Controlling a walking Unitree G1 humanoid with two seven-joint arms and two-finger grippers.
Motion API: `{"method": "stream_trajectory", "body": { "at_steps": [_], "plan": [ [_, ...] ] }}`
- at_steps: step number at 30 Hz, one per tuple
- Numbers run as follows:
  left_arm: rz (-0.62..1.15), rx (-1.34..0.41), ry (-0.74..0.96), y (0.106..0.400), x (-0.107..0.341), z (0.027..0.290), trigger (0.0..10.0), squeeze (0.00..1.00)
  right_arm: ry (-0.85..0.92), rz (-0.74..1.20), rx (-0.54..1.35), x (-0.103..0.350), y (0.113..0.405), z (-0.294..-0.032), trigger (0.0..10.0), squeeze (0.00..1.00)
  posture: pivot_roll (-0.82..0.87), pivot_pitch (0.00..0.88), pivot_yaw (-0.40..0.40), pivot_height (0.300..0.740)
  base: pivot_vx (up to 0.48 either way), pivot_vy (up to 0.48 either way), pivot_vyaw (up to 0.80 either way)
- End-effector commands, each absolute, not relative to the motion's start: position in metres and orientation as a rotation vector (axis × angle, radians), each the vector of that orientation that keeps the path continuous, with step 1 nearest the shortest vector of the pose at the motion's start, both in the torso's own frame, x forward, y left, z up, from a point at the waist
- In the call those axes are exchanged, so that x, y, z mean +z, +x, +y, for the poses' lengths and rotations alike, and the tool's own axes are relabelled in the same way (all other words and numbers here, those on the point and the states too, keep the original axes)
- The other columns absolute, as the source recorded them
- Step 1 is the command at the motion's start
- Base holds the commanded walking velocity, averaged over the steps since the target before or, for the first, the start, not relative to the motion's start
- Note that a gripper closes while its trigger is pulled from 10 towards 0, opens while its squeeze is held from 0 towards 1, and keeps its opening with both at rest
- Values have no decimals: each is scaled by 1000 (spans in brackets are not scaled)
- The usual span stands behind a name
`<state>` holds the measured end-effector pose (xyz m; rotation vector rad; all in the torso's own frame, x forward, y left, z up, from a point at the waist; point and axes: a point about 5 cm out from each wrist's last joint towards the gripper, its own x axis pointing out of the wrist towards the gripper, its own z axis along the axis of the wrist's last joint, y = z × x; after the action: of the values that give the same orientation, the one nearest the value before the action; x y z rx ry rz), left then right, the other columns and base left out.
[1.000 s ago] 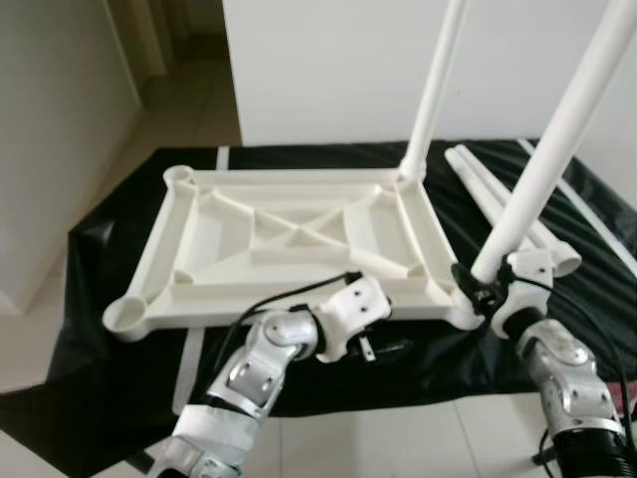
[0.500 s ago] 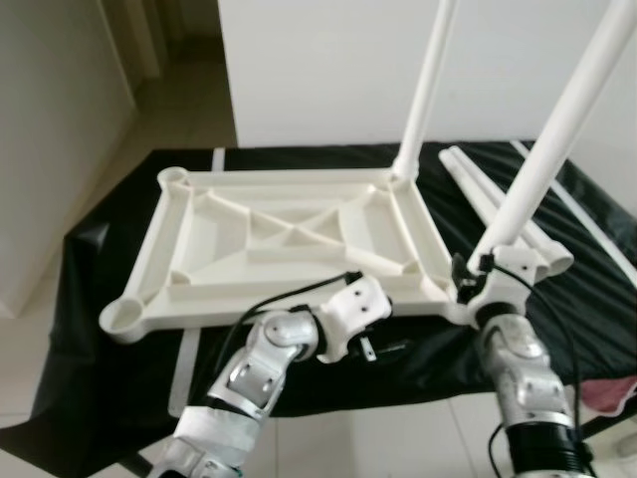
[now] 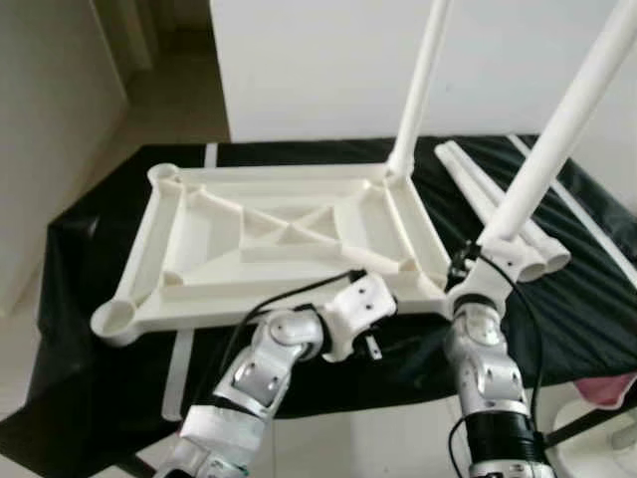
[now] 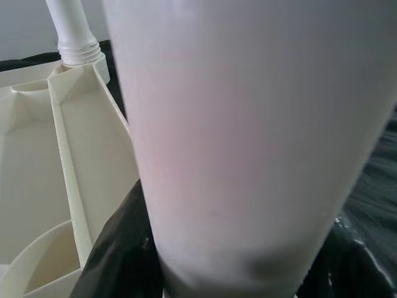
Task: Building children table
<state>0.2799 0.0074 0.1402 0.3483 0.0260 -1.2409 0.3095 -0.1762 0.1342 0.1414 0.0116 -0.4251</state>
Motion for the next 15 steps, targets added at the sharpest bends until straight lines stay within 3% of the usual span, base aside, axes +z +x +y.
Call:
{"method": "stream_trajectory", "body": {
  "at_steps": [1, 7, 8, 15],
  "plan": [
    [17, -1138, 338, 284, 141, 11, 10000, 0, 186, 67, -432, 123, 307, -177, 10000, 0, 45, 0, -25, 740, 0, 0, 0],
    [20, -1132, 349, 285, 140, 14, 10000, 0, 201, 35, -409, 126, 308, -176, 10000, 0, 51, 0, -26, 740, 0, 0, 0],
    [20, -1128, 353, 286, 140, 16, 10000, 0, 207, 30, -398, 127, 308, -174, 10000, 1000, 55, 0, -24, 740, 0, 0, 0],
    [23, -1106, 352, 288, 140, 20, 10000, 0, 216, 0, -355, 134, 309, -167, 10000, 1000, 49, 0, -36, 740, 0, 0, 0]
  ]
}}
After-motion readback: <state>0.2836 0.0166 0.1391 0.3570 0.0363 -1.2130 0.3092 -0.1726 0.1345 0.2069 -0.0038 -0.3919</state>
